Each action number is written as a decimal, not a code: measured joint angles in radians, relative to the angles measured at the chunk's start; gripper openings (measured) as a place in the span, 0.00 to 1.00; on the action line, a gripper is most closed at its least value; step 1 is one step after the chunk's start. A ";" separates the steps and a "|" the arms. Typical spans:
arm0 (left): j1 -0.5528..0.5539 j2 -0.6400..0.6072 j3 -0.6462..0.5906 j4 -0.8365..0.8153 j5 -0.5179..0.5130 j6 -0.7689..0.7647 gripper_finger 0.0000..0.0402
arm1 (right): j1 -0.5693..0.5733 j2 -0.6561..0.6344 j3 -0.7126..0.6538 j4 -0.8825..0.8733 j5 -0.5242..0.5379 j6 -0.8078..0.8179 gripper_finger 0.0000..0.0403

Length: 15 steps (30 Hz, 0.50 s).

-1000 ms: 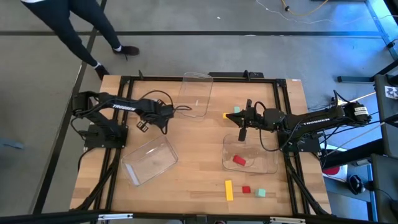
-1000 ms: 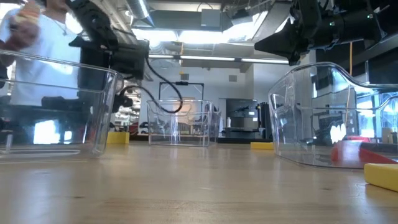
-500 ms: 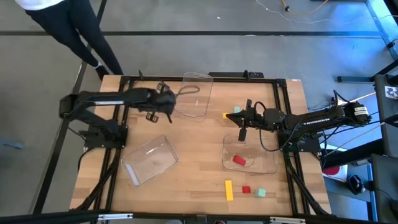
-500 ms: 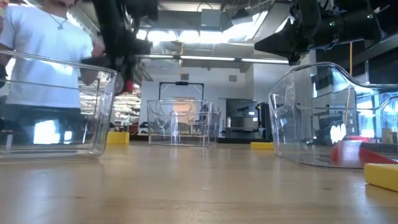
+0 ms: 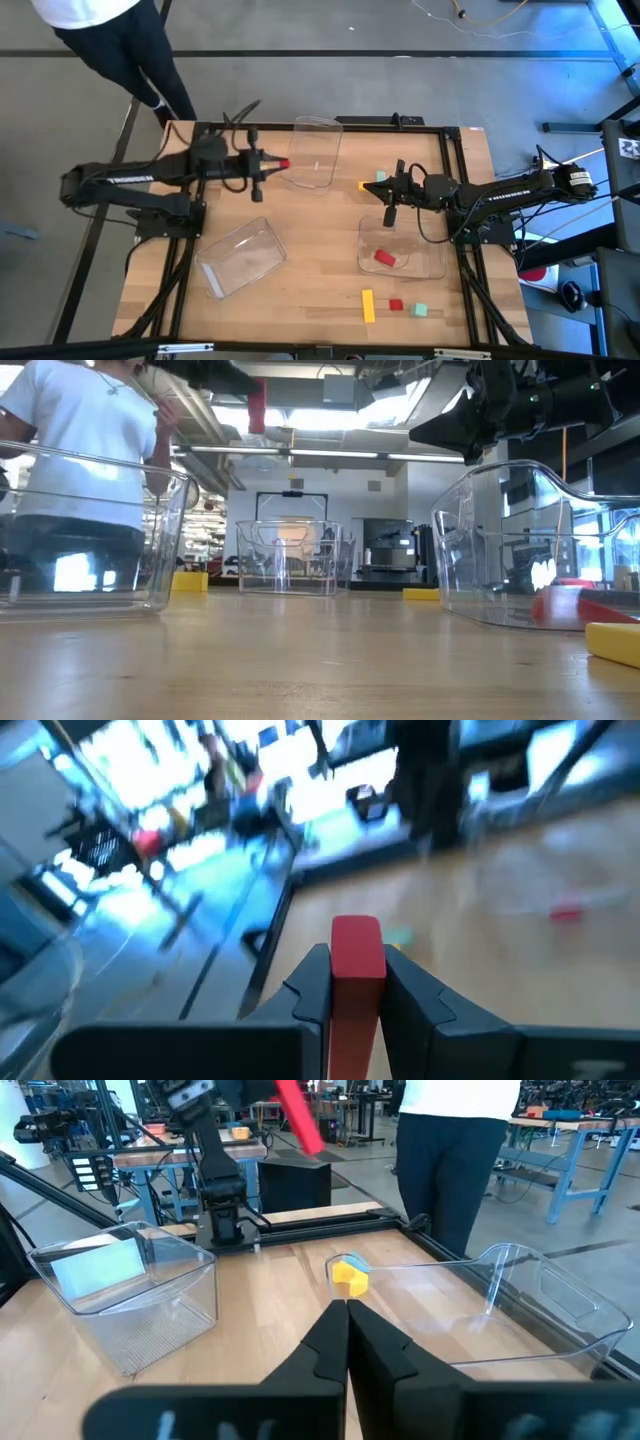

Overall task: Sort & place blocks by color
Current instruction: Put the top red block into the bottom right transparent bin

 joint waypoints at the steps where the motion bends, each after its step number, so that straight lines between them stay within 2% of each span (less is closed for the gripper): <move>1: 0.000 -0.003 -0.051 0.088 0.019 -0.025 0.12 | 0.000 0.000 0.000 0.000 0.000 0.000 0.01; 5: -0.001 0.005 -0.268 0.475 0.063 -0.167 0.12 | 0.000 0.000 0.000 0.000 0.000 0.000 0.01; 10: -0.046 0.094 -0.478 0.966 0.015 -0.325 0.12 | 0.000 0.000 0.000 0.000 0.000 0.000 0.01; 13: -0.076 0.131 -0.538 1.131 -0.047 -0.358 0.12 | 0.000 0.000 0.000 0.000 0.000 0.000 0.01; 15: -0.091 0.151 -0.557 1.159 -0.067 -0.365 0.12 | 0.000 0.000 0.000 0.000 -0.004 0.001 0.01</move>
